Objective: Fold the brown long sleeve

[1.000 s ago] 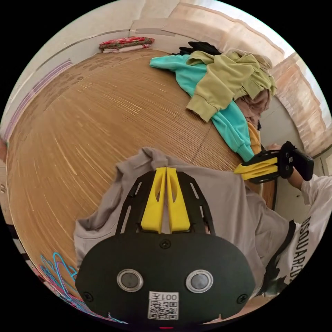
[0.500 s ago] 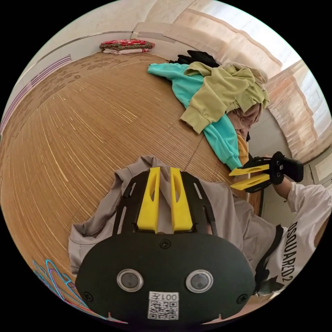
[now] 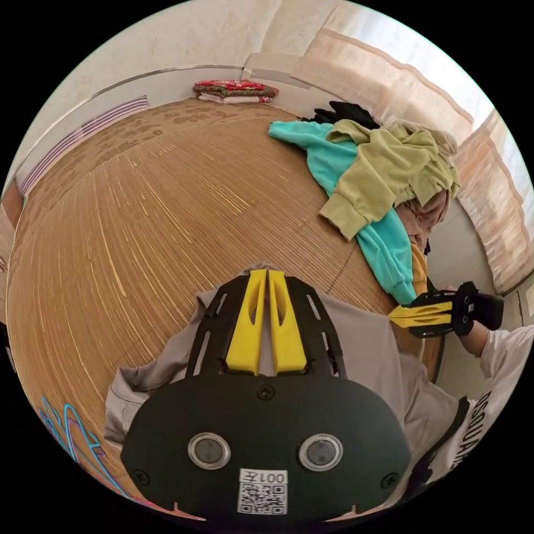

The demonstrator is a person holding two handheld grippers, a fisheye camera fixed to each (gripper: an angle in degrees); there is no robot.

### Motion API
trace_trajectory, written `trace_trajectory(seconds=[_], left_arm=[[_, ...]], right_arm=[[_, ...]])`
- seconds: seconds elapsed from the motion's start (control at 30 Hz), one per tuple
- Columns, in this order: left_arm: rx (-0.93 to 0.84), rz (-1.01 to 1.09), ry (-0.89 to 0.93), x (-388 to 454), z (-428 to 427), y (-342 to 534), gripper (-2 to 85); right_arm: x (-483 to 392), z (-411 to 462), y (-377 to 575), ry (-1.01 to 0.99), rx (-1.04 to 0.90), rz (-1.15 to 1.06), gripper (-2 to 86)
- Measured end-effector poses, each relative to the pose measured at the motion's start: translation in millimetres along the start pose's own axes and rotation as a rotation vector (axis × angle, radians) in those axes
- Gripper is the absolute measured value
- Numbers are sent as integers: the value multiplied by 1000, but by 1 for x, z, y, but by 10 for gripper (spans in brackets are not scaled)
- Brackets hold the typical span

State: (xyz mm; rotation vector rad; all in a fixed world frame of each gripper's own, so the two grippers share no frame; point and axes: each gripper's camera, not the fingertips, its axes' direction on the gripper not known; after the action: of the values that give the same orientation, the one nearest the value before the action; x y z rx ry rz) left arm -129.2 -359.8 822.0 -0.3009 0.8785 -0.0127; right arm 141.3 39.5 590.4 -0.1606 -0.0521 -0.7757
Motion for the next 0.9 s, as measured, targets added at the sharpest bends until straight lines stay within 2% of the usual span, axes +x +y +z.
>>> trace_trajectory(seconds=[0.1,0.23,0.3,0.47,0.6,0.77,0.9], left_arm=[[54,-81,51,-3,1,4,-9],[-33,-18,-9,23,29,6,-5],[-28,-15,-13,29,28,7,2],[92,-9,-94,45,-26,18,49],[100,29,-172,64,-68,39,61],[31,137,-192,125,-120,117,60],[-47,168,-287,173,-148,201,61]], right_arm=[[-7,6,11,48,-5,62,2],[-14,21,10,128,-104,111,4],[-13,15,14,144,-78,123,7],[2,-19,24,-125,6,181,43],[-8,-16,26,-166,-22,196,82],[-19,25,33,-217,-166,288,67],[-13,22,51,-218,-116,372,34]])
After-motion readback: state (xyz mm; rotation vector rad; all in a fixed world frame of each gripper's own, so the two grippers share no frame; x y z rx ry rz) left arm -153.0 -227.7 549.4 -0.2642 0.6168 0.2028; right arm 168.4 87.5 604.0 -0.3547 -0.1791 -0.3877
